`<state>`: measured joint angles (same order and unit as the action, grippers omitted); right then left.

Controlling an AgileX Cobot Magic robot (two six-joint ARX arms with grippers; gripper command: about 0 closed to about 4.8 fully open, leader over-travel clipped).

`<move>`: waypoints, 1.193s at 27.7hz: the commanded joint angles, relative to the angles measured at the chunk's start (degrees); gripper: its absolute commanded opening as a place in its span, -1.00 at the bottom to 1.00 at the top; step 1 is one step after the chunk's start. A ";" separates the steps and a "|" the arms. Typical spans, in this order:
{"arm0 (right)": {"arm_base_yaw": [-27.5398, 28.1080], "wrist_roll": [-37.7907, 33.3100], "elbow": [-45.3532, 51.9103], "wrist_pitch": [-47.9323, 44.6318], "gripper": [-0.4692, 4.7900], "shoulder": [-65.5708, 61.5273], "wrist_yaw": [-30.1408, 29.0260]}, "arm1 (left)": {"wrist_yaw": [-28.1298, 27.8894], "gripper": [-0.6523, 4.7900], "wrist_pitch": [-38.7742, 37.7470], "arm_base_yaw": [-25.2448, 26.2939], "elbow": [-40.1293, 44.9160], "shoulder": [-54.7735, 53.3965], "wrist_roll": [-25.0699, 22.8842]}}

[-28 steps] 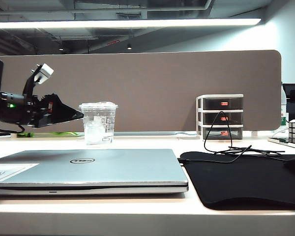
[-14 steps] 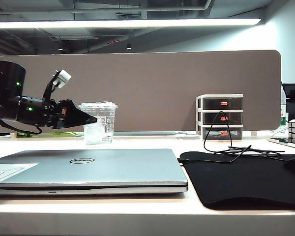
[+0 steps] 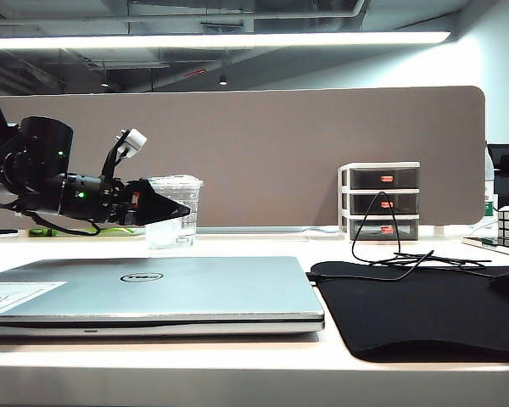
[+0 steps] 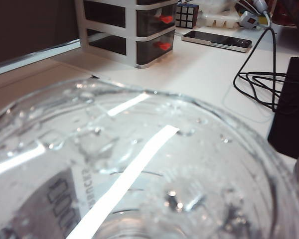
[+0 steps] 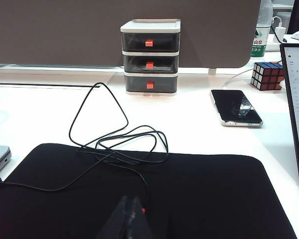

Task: Pick up the coffee cup and place it over the laptop.

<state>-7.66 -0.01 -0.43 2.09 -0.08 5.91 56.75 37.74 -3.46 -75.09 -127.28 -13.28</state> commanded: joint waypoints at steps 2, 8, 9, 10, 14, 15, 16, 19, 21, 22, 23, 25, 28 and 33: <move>-0.02 0.07 0.28 -0.61 -0.84 0.11 -0.09 | -0.59 1.00 0.37 -0.17 -0.85 -0.28 -0.04; -0.02 0.07 0.28 -0.61 -0.84 0.11 -0.11 | -1.40 0.77 0.55 -0.17 -0.85 -0.28 -0.22; -0.02 0.07 0.28 -0.61 -0.84 0.11 -0.11 | -1.42 0.69 0.52 -0.17 -0.85 -0.28 -0.24; -0.02 0.07 0.28 -0.61 -0.84 0.11 -0.11 | -1.42 0.59 0.52 -0.17 -0.85 -0.28 -0.24; -0.02 0.07 0.28 -0.61 -0.84 0.11 -0.13 | -1.18 -0.10 0.57 -0.15 -0.85 -0.26 -0.24; -0.02 0.07 0.28 -0.61 -0.84 0.11 -0.42 | -0.81 -0.05 0.57 -0.15 -0.85 -0.26 -0.22; -0.02 0.07 0.28 -0.61 -0.84 0.11 -0.81 | 0.74 0.07 0.70 -0.15 -0.85 -0.24 -0.22; -0.02 0.07 0.28 -0.61 -0.84 0.11 -1.14 | 1.68 0.26 0.50 -0.15 -0.83 0.13 0.22; -0.02 0.07 0.28 -0.61 -0.84 0.11 -1.14 | 3.23 0.26 0.39 -0.15 -0.74 0.96 0.22; -0.02 0.07 0.28 -0.61 -0.84 0.11 -1.14 | 3.93 0.26 0.33 -0.15 -0.72 1.44 0.22; -0.02 0.07 0.28 -0.61 -0.84 0.11 -1.14 | 3.91 0.26 0.00 -0.20 -0.72 2.27 0.22; -0.02 0.07 0.28 -0.61 -0.84 0.11 -1.14 | 3.74 0.26 -0.42 -0.20 -0.74 3.39 0.22; -0.02 0.07 0.28 -0.61 -0.84 0.11 -1.14 | 3.98 0.26 -0.46 -0.20 -0.72 3.89 1.68; -0.02 0.07 0.28 -0.61 -0.84 0.11 -1.16 | 5.25 0.26 -1.44 -0.31 3.30 9.11 0.98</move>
<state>-7.66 -0.01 -0.43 2.07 -0.08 4.91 60.99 34.70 -3.68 -72.66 -119.98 -10.72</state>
